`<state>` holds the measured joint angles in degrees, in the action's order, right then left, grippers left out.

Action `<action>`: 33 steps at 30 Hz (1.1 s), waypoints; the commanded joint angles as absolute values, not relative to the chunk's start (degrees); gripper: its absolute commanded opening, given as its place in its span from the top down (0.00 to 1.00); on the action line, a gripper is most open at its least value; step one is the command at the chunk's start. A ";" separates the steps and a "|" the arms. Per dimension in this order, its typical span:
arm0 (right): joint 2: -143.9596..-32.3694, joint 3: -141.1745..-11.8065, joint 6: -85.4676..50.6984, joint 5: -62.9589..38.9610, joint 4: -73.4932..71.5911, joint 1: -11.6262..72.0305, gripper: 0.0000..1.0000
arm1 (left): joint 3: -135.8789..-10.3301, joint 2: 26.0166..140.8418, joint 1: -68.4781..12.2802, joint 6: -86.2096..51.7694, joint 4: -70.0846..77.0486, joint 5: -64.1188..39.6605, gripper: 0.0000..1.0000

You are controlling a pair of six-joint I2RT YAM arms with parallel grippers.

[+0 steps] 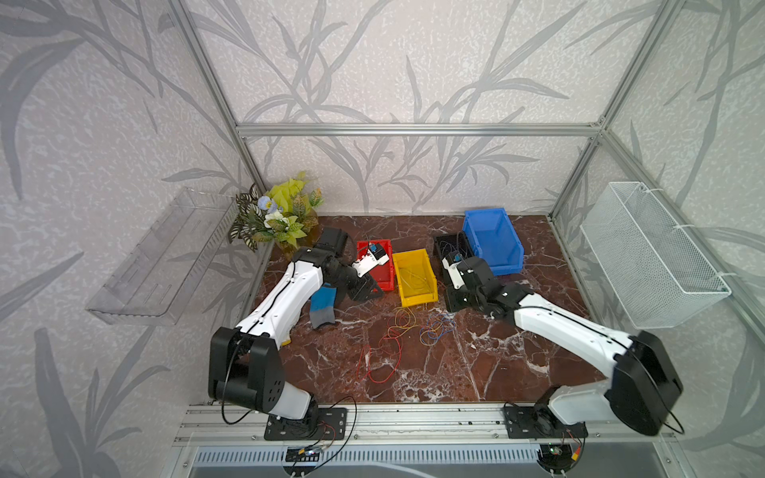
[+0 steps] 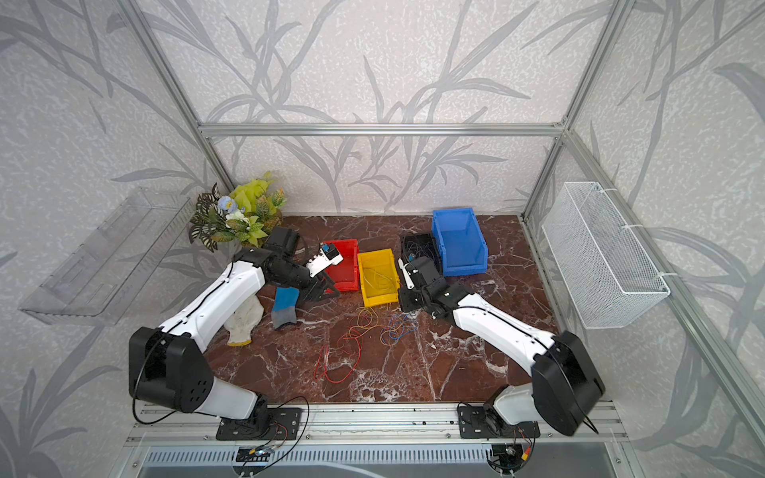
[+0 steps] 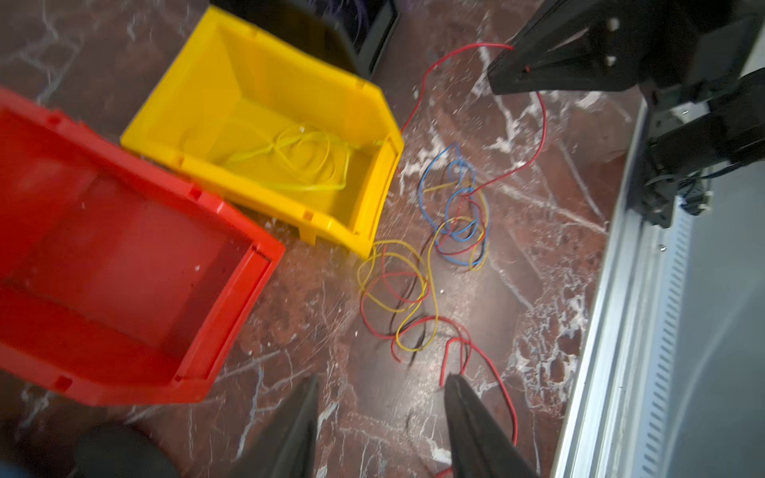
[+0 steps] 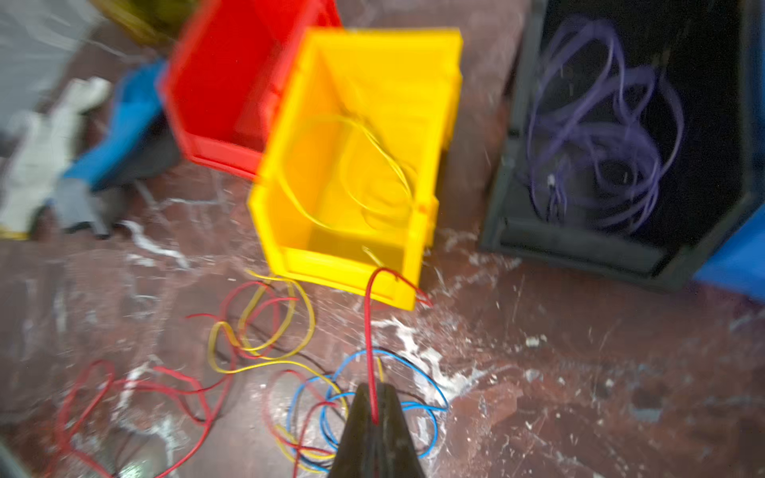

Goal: Untangle and sort cables by color
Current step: Untie the cable.

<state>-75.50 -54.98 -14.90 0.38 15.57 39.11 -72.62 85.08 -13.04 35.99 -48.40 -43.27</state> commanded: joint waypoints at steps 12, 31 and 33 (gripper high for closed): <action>-68.70 -77.59 -0.52 0.46 23.71 47.66 1.00 | -81.54 82.52 -20.82 33.18 -40.17 -56.85 0.38; -74.74 -88.94 -12.78 -6.75 -5.88 50.00 1.00 | -73.94 78.60 -21.36 33.00 -35.37 -57.88 0.33; -75.72 -88.65 -13.71 -6.19 -7.05 49.96 1.00 | -73.09 78.95 -21.36 32.26 -34.36 -60.40 0.33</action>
<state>-74.37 -88.16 -10.55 -5.13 -0.19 49.67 -74.46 79.44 -21.28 32.99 -36.60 -56.38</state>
